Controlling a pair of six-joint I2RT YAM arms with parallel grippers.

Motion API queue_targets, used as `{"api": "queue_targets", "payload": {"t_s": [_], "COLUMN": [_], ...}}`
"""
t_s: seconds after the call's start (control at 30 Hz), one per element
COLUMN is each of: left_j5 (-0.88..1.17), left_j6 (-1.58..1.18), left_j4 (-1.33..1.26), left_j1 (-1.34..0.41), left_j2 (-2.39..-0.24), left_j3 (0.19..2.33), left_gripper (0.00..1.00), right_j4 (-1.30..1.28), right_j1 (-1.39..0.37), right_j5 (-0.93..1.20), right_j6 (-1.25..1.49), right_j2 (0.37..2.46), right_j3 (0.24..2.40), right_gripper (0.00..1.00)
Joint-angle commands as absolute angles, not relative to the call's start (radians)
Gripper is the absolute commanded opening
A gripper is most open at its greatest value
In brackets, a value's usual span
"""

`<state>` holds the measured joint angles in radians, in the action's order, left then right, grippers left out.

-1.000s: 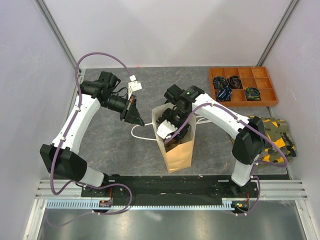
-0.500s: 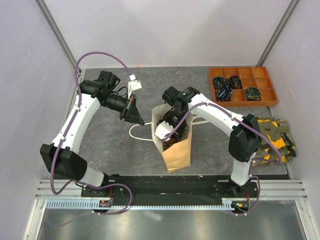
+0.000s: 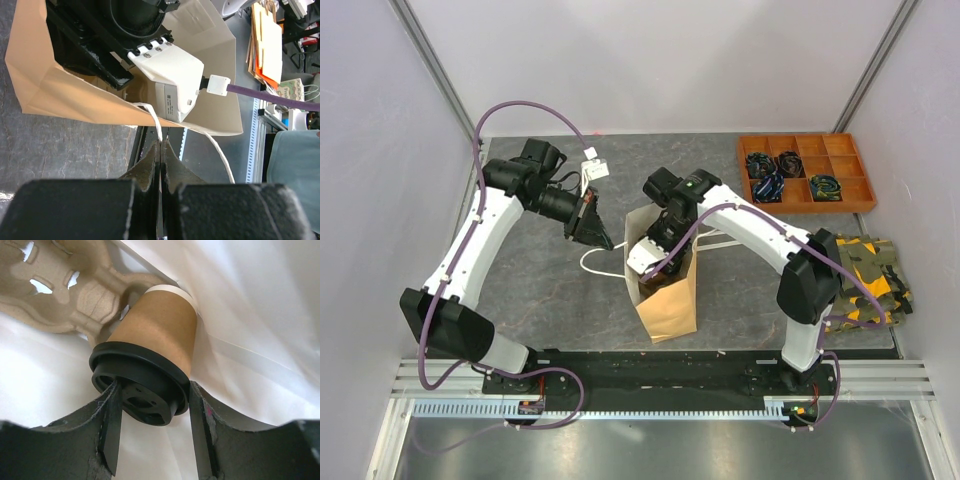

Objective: Pack the takeout coffee

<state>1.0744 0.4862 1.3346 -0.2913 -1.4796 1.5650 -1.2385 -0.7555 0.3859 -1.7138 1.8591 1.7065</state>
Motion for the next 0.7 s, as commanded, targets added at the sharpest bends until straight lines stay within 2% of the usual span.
{"api": "queue_targets", "payload": {"t_s": [0.0, 0.47, 0.57, 0.6, 0.67], "left_j5": [1.066, 0.919, 0.907, 0.904, 0.902], "left_j6": [0.425, 0.293, 0.290, 0.291, 0.291], "left_j4": [1.293, 1.189, 1.183, 1.177, 1.172], "left_j1": [-0.310, -0.341, -0.344, -0.342, -0.345], "left_j2": [-1.460, -1.454, -1.445, -1.439, -1.425], "left_j3": [1.615, 1.614, 1.600, 1.597, 1.583], "left_gripper": [0.02, 0.02, 0.02, 0.02, 0.02], "right_j4": [-1.250, -1.321, -1.324, -1.322, -1.328], "right_j1": [-0.758, -0.769, -0.772, -0.773, -0.778], "right_j5": [0.420, 0.380, 0.371, 0.370, 0.362], "right_j6": [-1.724, -1.766, -1.735, -1.726, -1.720], "right_j2": [1.812, 1.770, 1.775, 1.778, 1.789], "right_j3": [1.756, 1.812, 1.818, 1.819, 1.809], "right_gripper": [0.42, 0.40, 0.49, 0.63, 0.74]}}
